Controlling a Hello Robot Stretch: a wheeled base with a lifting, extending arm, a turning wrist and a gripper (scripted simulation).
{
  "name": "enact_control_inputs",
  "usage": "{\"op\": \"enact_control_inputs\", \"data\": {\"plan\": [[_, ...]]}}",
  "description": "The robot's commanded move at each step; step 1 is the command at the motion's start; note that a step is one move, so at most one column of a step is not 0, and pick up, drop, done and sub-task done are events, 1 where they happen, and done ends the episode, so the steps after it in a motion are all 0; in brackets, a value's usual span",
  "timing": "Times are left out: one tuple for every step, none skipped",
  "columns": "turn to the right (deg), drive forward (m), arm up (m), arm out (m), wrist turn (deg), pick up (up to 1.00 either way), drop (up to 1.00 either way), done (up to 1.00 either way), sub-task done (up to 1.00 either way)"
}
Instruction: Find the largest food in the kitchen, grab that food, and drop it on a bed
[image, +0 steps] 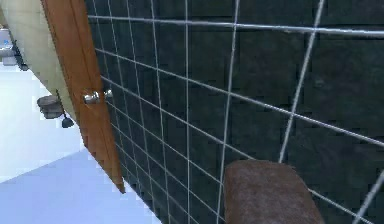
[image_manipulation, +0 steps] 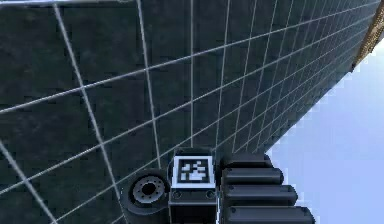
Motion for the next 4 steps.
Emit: {"op": "enact_control_inputs", "data": {"plan": [[-36.0,0.0,0.0,0.0,0.0,0.0,0.0,0.0,0.0],[0.0,0.35,0.0,0.0,0.0,0.0,0.0,0.0,0.0],[-6.0,0.0,0.0,0.0,0.0,0.0,0.0,0.0,0.0],[-3.0,0.0,0.0,0.0,0.0,0.0,0.0,0.0,0.0]]}}
